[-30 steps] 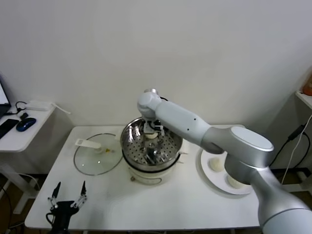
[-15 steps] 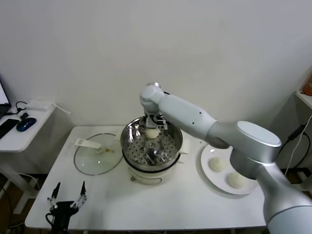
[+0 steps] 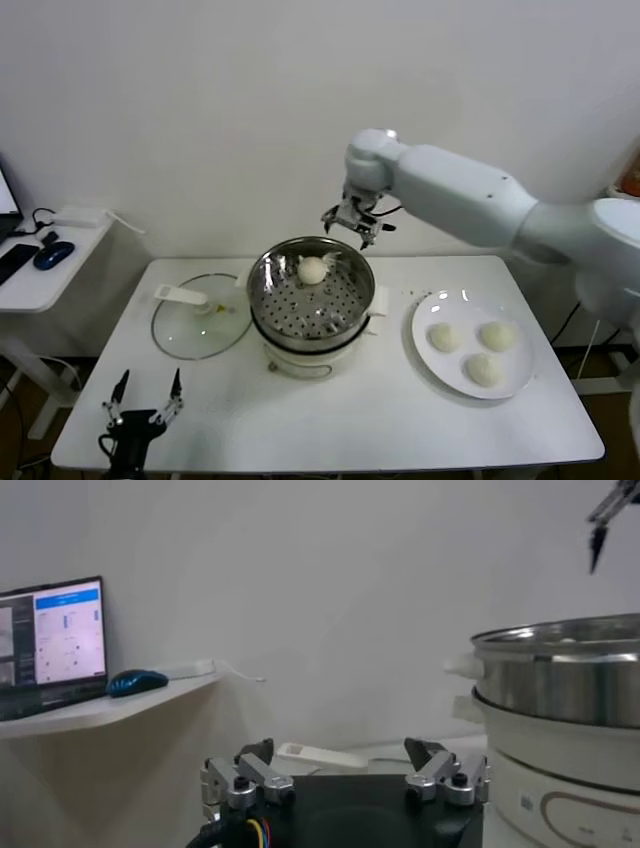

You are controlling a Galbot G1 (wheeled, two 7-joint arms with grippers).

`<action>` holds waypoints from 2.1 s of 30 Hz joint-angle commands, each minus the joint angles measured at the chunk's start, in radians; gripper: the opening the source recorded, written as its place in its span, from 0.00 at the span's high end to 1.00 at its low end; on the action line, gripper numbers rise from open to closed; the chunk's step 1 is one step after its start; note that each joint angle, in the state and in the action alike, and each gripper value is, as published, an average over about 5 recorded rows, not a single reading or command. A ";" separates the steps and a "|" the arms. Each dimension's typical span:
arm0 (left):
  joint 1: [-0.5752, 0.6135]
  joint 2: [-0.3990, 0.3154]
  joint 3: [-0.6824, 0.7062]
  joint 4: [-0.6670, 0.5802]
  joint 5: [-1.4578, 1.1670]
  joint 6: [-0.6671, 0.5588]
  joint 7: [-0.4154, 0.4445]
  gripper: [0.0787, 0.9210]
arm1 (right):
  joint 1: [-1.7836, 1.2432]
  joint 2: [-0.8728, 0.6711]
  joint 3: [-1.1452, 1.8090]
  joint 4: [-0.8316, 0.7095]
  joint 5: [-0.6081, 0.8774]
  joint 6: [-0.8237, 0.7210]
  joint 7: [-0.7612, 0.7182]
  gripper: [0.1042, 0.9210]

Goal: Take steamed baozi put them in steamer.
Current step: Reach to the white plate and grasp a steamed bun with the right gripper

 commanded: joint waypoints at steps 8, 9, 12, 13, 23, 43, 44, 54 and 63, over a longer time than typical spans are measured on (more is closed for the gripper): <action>0.010 0.004 0.012 -0.002 0.007 -0.001 -0.001 0.12 | -0.070 -0.408 -0.103 0.073 0.264 -0.292 0.012 0.12; 0.012 0.004 0.013 -0.002 0.007 -0.002 -0.001 0.12 | -0.092 -0.417 -0.091 0.071 0.254 -0.292 0.009 0.12; 0.016 0.004 0.014 -0.004 0.009 -0.003 -0.001 0.12 | -0.157 -0.432 -0.048 0.066 0.210 -0.288 -0.005 0.12; 0.016 0.004 0.014 -0.005 0.010 -0.002 0.000 0.12 | -0.178 -0.433 -0.035 0.063 0.191 -0.284 -0.011 0.12; 0.020 0.005 0.007 -0.008 0.015 0.002 0.000 0.12 | -0.363 -0.372 0.070 0.003 0.103 -0.271 -0.012 0.12; 0.007 0.003 0.002 0.020 0.015 0.003 0.000 0.12 | -0.442 -0.237 0.134 -0.166 0.045 -0.253 0.017 0.12; 0.006 0.003 0.002 0.021 0.015 0.003 0.000 0.12 | -0.444 -0.233 0.138 -0.173 0.041 -0.251 0.017 0.12; -0.002 0.004 0.000 0.032 0.013 0.005 0.000 0.12 | -0.468 -0.205 0.161 -0.213 0.014 -0.241 0.015 0.12; -0.005 0.004 -0.001 0.035 0.012 0.006 0.000 0.12 | -0.485 -0.190 0.174 -0.223 0.004 -0.241 0.014 0.12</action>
